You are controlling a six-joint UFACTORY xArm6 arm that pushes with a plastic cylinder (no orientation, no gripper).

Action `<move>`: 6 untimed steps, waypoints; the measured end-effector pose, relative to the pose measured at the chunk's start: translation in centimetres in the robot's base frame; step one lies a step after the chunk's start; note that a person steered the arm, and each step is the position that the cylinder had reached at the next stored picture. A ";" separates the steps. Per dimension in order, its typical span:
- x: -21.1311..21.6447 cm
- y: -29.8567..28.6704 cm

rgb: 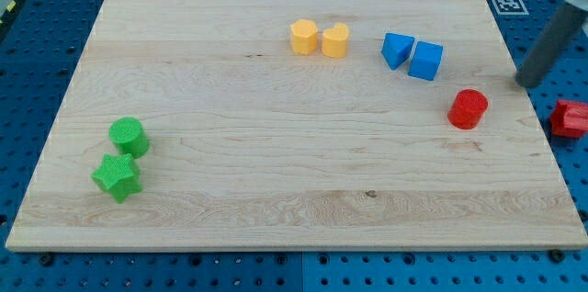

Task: Nudge the yellow heart

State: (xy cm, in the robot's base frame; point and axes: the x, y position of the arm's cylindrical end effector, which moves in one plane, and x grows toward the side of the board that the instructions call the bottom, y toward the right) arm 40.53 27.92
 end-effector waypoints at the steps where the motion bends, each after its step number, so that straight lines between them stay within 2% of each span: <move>1: -2.6 -4.7; 2: -6.7 -6.7; 3: -11.2 -13.4; 4: -11.5 -18.3; 5: -7.6 -21.1; 6: -7.4 -22.5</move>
